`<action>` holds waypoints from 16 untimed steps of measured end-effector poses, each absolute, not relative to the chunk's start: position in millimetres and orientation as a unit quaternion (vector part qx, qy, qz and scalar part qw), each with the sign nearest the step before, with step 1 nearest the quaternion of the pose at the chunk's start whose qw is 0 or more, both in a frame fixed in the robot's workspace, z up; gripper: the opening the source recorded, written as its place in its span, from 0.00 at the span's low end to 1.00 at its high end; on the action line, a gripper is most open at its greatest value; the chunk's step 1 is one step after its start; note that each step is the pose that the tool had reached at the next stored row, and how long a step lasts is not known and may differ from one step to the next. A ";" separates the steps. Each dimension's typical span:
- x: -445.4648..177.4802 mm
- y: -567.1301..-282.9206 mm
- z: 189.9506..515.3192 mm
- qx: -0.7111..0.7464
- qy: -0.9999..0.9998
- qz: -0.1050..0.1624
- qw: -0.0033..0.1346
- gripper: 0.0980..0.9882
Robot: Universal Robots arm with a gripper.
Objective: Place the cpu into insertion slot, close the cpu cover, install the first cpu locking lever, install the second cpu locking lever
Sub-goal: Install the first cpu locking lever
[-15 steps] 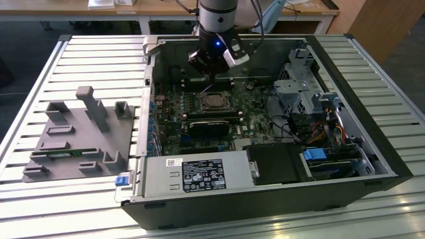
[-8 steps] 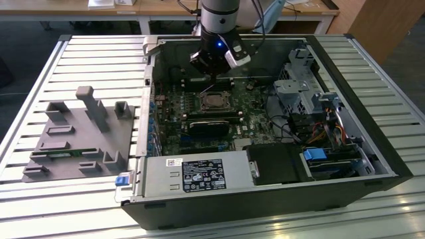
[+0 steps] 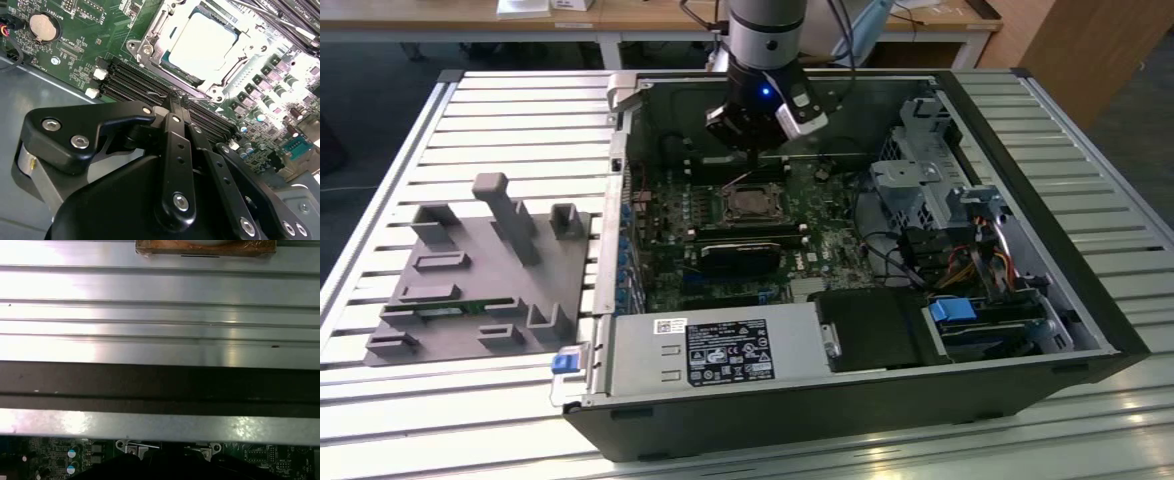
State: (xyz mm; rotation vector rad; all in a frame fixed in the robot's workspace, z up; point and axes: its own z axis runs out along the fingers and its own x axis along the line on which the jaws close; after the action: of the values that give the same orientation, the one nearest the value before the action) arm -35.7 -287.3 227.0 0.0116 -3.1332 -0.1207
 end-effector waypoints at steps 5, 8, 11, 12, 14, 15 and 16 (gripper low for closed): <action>-34.1 -287.3 225.4 0.004 -0.999 -0.038 0.003 0.01; -33.4 -287.3 224.8 0.004 -0.999 -0.038 0.003 0.01; -32.4 -287.3 224.0 0.004 -0.999 -0.039 0.003 0.01; -32.2 -287.3 223.8 0.004 -0.999 -0.039 0.003 0.01; -31.7 -287.3 223.2 0.004 -0.999 -0.038 0.003 0.01; -31.4 -287.3 223.0 0.004 -0.999 -0.038 0.003 0.01; -31.2 -287.3 222.8 0.004 -0.999 -0.038 0.003 0.01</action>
State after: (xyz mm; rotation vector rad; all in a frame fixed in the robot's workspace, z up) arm -31.2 -287.3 222.8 0.0116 -3.1332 -0.1204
